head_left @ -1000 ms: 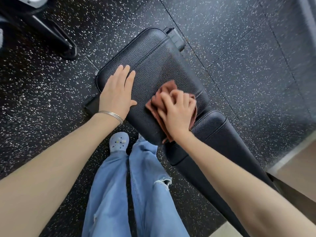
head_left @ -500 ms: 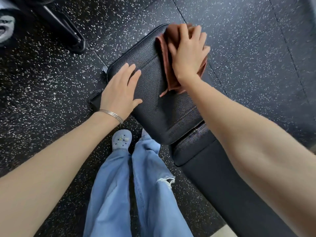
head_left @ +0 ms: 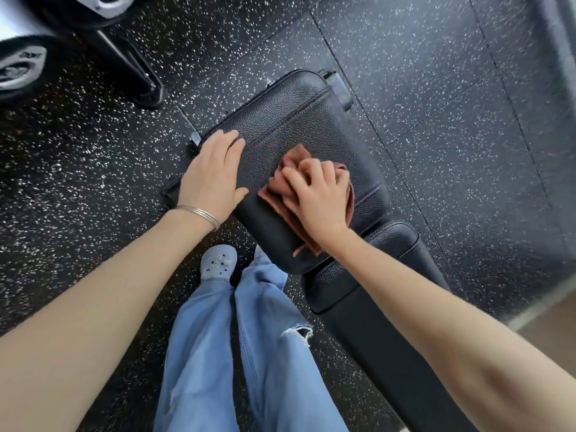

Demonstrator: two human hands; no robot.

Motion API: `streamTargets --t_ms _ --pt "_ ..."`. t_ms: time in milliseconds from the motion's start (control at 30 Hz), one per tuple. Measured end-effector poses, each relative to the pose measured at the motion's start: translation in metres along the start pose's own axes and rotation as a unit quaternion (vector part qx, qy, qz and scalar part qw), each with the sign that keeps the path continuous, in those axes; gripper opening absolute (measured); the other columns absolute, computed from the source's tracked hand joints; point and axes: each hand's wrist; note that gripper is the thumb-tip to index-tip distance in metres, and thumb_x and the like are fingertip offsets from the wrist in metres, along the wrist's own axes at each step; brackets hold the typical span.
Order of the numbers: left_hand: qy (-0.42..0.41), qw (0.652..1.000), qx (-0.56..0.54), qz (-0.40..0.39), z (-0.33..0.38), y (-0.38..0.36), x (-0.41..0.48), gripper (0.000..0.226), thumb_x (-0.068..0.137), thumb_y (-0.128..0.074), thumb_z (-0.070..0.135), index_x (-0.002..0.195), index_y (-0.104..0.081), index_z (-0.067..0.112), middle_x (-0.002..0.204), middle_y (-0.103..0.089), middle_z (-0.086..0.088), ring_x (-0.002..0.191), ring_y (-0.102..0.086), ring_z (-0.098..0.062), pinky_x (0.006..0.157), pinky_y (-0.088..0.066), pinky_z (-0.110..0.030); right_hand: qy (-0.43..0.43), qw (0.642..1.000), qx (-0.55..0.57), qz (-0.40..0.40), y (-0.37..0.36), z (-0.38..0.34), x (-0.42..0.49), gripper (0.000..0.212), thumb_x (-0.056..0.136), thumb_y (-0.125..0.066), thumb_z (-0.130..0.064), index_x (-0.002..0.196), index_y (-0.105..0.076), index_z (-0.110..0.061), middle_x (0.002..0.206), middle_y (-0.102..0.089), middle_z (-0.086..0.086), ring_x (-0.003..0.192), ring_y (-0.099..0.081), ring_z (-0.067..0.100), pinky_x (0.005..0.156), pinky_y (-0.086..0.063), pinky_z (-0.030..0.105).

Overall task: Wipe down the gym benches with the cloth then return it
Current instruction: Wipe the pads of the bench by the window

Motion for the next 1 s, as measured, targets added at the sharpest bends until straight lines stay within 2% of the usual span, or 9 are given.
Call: streamTargets --t_ms 100,367,467,533,633,733,833,900,1000 --pt "0.011 1.0 -0.004 -0.001 -0.011 0.003 0.001 0.081 0.081 -0.07 0.026 0.145 -0.026 0.004 0.152 -0.024 -0.011 0.141 -0.02 -0.028 0.113 -0.024 -0.038 0.015 1.0 -0.021 0.014 0.006 0.019 0.025 0.03 0.083 -0.062 -0.043 0.106 -0.065 -0.024 0.103 -0.061 0.01 0.091 -0.056 0.032 0.075 -0.039 0.042" --pt "0.043 0.997 -0.059 -0.012 -0.036 0.007 0.005 0.08 0.082 -0.067 0.035 0.145 -0.026 0.008 0.15 -0.028 -0.008 0.137 -0.028 -0.026 0.105 -0.036 -0.046 -0.292 0.953 0.076 0.03 0.024 0.037 0.137 0.04 0.09 -0.049 -0.045 0.125 -0.049 -0.026 0.131 -0.047 0.003 0.122 -0.041 0.025 0.096 -0.035 0.05" --pt "0.022 0.997 -0.069 -0.018 -0.048 0.008 0.004 0.075 0.084 -0.066 0.032 0.144 -0.028 0.009 0.149 -0.03 -0.007 0.136 -0.03 -0.026 0.106 -0.036 -0.044 -0.342 0.938 0.04 0.051 0.017 0.014 0.141 0.042 0.089 -0.051 -0.045 0.127 -0.048 -0.028 0.133 -0.047 0.0 0.123 -0.04 0.023 0.096 -0.033 0.048" --pt "0.005 0.997 -0.068 -0.031 -0.06 0.01 0.004 0.074 0.084 -0.066 0.032 0.143 -0.029 0.009 0.149 -0.03 -0.007 0.136 -0.029 -0.026 0.108 -0.034 -0.042 -0.293 0.954 -0.009 0.061 0.013 -0.011 0.127 0.043 0.085 -0.053 -0.045 0.125 -0.049 -0.029 0.132 -0.048 0.001 0.12 -0.041 0.026 0.092 -0.033 0.047" --pt "0.006 0.998 -0.044 -0.05 -0.086 0.016 0.001 0.073 0.084 -0.066 0.032 0.143 -0.03 0.009 0.151 -0.028 -0.008 0.138 -0.027 -0.026 0.111 -0.031 -0.042 -0.147 0.989 -0.019 0.022 0.0 -0.061 0.094 0.044 0.082 -0.055 -0.045 0.122 -0.053 -0.028 0.125 -0.053 0.0 0.113 -0.046 0.028 0.09 -0.034 0.047" --pt "0.009 0.998 -0.008 -0.059 -0.11 0.027 -0.002 0.076 0.083 -0.067 0.034 0.144 -0.028 0.008 0.151 -0.027 -0.009 0.138 -0.025 -0.027 0.112 -0.03 -0.042 -0.039 0.999 0.002 -0.02 -0.005 -0.095 0.066 0.04 0.081 -0.053 -0.042 0.115 -0.061 -0.024 0.117 -0.06 0.004 0.105 -0.054 0.03 0.085 -0.037 0.046" --pt "-0.024 0.997 0.026 -0.068 -0.128 0.035 -0.004 0.076 0.083 -0.067 0.032 0.143 -0.029 0.006 0.149 -0.029 -0.013 0.136 -0.028 -0.03 0.11 -0.032 -0.042 0.03 0.999 -0.029 -0.03 0.003 -0.078 0.074 0.039 0.082 -0.051 -0.045 0.114 -0.062 -0.025 0.114 -0.061 0.007 0.101 -0.056 0.031 0.081 -0.039 0.044" --pt "-0.054 0.995 0.041 -0.078 -0.136 0.037 -0.003 0.076 0.083 -0.067 0.032 0.143 -0.03 0.006 0.149 -0.029 -0.013 0.137 -0.028 -0.029 0.11 -0.032 -0.042 -0.041 0.998 -0.048 -0.013 0.006 -0.051 0.093 0.042 0.083 -0.05 -0.048 0.12 -0.057 -0.028 0.121 -0.056 0.008 0.11 -0.05 0.031 0.084 -0.035 0.044" --pt "-0.09 0.991 0.054 -0.084 -0.141 0.033 0.005 0.076 0.084 -0.066 0.033 0.144 -0.028 0.006 0.15 -0.027 -0.012 0.139 -0.025 -0.027 0.112 -0.031 -0.041 -0.294 0.955 -0.027 0.045 0.013 -0.009 0.13 0.043 0.085 -0.052 -0.045 0.125 -0.05 -0.03 0.132 -0.046 0.008 0.123 -0.04 0.029 0.094 -0.032 0.046"
Point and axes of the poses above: each hand's wrist, its own x-axis towards the middle knuckle, its own y-axis out of the back of the hand, z = x × y
